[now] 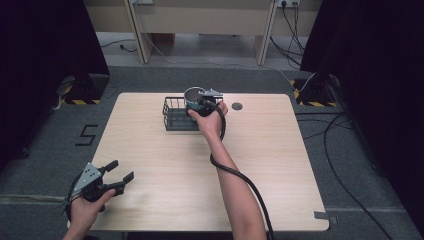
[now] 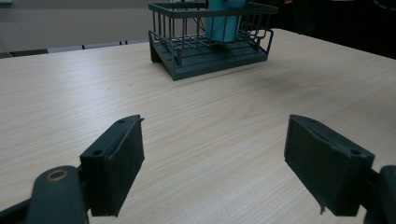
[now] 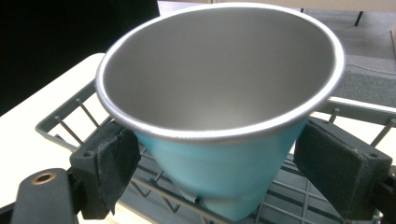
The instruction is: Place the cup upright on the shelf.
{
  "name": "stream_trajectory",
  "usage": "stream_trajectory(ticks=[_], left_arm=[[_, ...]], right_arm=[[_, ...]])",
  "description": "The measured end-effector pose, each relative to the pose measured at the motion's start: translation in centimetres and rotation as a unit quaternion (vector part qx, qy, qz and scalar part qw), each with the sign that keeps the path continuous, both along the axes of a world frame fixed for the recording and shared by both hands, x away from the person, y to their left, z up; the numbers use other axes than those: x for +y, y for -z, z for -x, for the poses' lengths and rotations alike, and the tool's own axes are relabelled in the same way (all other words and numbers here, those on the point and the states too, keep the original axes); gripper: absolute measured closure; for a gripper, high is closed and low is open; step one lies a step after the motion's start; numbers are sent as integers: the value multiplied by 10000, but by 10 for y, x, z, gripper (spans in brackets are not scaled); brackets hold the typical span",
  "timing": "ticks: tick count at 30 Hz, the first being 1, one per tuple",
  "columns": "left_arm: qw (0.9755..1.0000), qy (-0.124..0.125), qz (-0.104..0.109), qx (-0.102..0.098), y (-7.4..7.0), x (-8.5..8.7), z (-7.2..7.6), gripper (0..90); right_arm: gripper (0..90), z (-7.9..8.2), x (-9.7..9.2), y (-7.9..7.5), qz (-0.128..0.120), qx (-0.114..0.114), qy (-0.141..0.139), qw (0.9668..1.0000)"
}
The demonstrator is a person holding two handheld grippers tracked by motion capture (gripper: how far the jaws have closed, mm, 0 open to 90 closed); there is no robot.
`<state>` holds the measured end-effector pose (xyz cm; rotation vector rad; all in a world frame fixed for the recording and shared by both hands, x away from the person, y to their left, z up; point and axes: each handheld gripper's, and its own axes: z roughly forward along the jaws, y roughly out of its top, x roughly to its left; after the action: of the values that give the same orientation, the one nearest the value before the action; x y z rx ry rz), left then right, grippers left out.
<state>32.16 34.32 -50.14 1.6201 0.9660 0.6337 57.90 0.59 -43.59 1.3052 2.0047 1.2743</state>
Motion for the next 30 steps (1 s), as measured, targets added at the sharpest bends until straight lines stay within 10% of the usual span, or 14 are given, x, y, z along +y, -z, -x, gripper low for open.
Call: stream_trajectory(ticks=[30], left_arm=[[10000, -5, -25, -5, 0, -1, 0, 193]], right_arm=[[161, 45, -36, -13, 105, -159, -276, 9994]])
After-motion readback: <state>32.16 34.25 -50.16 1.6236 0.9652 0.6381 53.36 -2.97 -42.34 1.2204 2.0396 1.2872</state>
